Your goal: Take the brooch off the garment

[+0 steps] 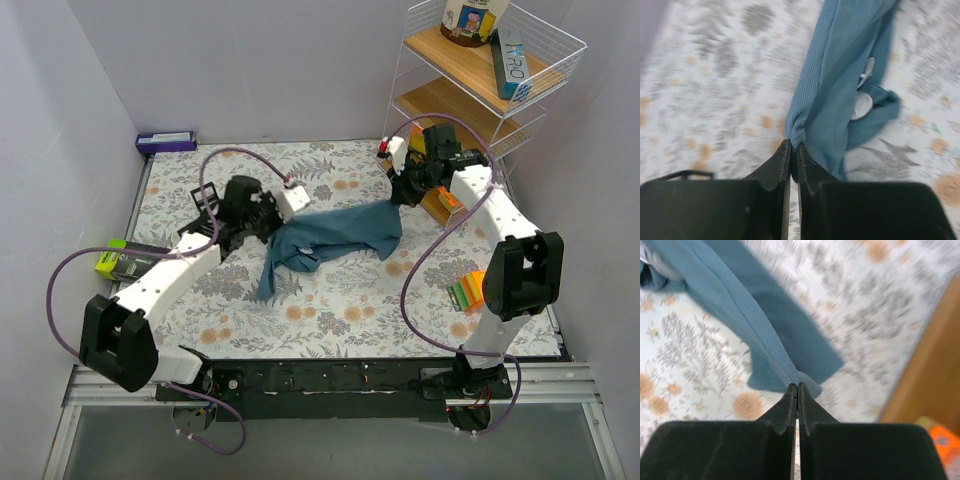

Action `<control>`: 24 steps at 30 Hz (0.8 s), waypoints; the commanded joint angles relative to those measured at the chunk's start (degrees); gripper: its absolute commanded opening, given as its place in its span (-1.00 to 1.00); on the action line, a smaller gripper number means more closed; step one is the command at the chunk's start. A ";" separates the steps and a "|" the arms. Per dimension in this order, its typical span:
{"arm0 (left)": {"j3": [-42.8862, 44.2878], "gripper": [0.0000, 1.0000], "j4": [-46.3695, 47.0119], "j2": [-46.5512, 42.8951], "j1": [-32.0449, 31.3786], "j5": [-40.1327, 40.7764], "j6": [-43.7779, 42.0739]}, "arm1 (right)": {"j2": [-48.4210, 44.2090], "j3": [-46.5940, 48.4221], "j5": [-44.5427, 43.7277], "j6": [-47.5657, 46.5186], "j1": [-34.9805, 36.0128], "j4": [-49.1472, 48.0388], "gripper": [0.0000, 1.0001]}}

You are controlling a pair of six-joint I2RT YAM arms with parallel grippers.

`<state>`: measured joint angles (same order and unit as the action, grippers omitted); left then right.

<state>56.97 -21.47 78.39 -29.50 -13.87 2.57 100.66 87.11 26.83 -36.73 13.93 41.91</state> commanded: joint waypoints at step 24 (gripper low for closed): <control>40.40 -1.00 -26.50 -21.35 6.82 -17.85 4.02 | -39.83 17.39 -5.82 2.98 1.45 6.95 -0.97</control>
<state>92.58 -42.94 58.41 -22.98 -26.76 4.21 64.86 105.10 23.44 -36.71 15.51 46.87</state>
